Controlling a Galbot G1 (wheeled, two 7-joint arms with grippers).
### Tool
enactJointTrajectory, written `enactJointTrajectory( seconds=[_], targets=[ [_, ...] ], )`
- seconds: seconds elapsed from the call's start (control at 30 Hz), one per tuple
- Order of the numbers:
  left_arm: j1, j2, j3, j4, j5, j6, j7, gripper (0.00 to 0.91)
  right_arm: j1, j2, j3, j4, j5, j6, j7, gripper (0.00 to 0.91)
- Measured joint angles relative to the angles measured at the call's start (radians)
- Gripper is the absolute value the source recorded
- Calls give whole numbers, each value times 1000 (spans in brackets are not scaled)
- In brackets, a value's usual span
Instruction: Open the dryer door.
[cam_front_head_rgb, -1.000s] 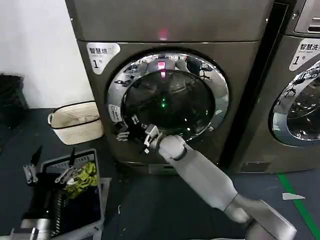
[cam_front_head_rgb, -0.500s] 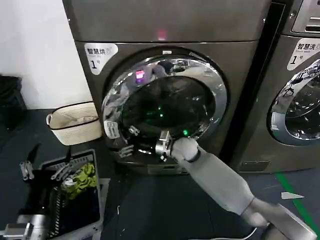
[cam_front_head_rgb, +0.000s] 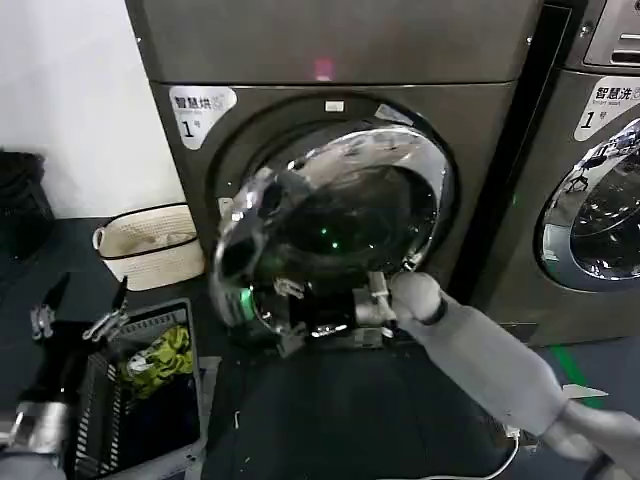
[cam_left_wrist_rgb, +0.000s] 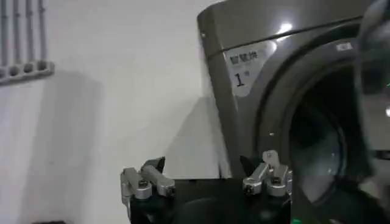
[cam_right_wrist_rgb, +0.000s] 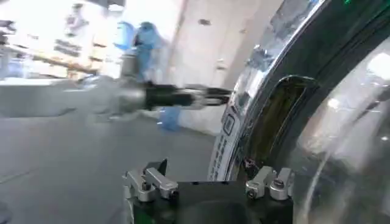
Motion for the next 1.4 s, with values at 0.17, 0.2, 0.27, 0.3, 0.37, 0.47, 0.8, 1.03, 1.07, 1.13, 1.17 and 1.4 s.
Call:
enactJointTrajectory(
  seconds=[0.17,0.2,0.27,0.3,0.37,0.47,0.8,1.03,1.07,1.13,1.17,1.4],
  targets=[
    [-71,94,55,67,-40,1,36,907,-28,-60,32,47,22,-8,-70,907],
    [-90,113,73,80,-46,3,43,907,-39,-76,44,59,19,-11,-78,907],
    [-131,147,111,107,-53,2,56,907,-59,-110,77,75,19,-13,-79,907],
    [-152,161,128,121,-59,-2,71,907,-71,-126,95,76,21,-13,-77,907],
    [-194,189,165,152,-79,-24,112,907,-99,-155,139,77,30,-11,-67,907],
    [-255,227,219,204,-108,-55,175,907,-148,-194,231,82,44,-11,-44,907],
    [-431,302,474,306,-114,-118,357,907,-623,-301,747,224,73,36,52,907],
    [-534,236,671,347,-66,-164,358,907,-1114,-207,1287,356,7,96,236,907],
    [-549,225,696,356,-64,-169,358,907,-1170,-177,1347,372,-21,108,285,907],
    [-578,205,739,371,-65,-174,356,907,-1267,-115,1463,401,-77,114,395,907],
    [-593,196,761,381,-66,-179,355,907,-1305,-83,1514,415,-106,112,449,907],
    [-686,150,896,417,-55,-192,331,907,-1492,143,1834,478,-260,43,843,907]
  ],
)
